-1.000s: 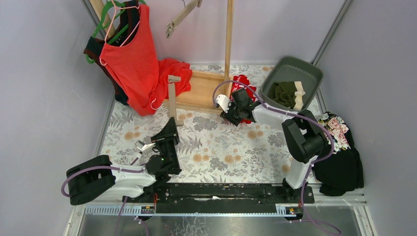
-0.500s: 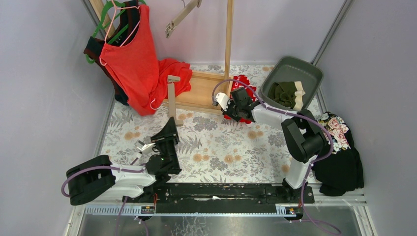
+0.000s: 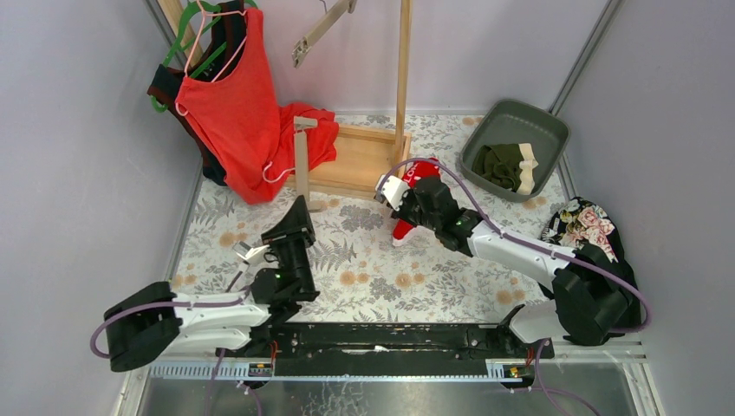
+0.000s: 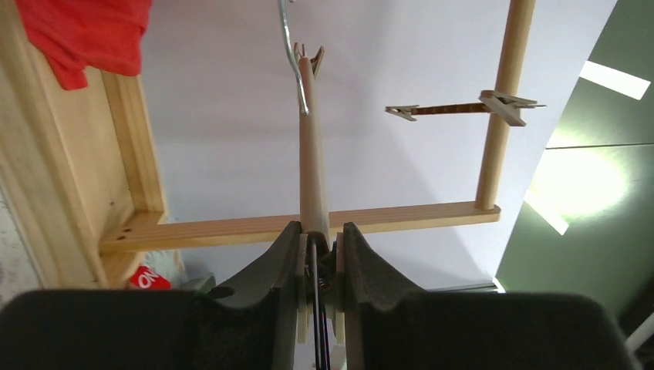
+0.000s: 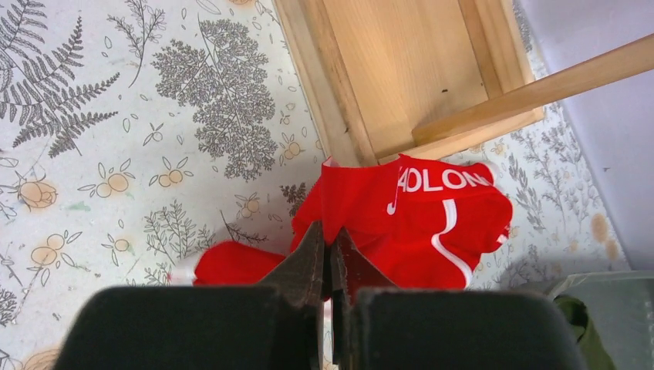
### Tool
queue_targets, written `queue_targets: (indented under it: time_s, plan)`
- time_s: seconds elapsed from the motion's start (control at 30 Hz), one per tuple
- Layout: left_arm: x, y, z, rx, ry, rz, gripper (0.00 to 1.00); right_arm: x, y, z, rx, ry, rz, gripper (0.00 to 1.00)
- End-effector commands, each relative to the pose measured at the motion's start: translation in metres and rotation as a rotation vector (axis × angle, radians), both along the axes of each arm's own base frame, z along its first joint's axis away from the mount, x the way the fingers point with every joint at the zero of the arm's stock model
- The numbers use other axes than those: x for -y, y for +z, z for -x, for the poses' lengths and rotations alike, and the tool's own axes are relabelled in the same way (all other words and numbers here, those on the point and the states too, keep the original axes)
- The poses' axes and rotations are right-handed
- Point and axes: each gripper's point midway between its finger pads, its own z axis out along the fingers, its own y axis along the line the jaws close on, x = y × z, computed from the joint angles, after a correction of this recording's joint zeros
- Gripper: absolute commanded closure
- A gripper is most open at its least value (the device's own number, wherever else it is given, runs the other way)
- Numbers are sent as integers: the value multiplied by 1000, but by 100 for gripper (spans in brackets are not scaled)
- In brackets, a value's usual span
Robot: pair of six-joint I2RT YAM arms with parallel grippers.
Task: Clip the underwear to the hanger
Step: Flatten out the underwear at the center of the board.
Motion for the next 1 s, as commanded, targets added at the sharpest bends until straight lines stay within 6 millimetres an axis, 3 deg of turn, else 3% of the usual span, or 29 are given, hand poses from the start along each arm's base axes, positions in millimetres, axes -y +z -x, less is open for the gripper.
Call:
queue_targets:
  time_s: [0.0,0.07,0.27,0.43,0.67,0.97]
  plan:
    - [11,15,-3,-11,-37,-6,100,-10,22,-9,153,-25,-54,100]
    - [21,23,-8,-52,-75,-2,100,-8,21,-15,184,-44,-49,100]
    - [28,8,-26,-309,-157,-60,100,-16,22,-20,232,-41,-80,100]
    - [38,-3,-35,-336,-242,-39,100,-26,34,-18,257,-30,-138,100]
    - [45,-15,-46,-400,-289,-34,100,-46,62,3,293,84,-263,100]
    - [57,-27,-56,-479,-311,-67,100,-53,57,11,329,167,-216,100]
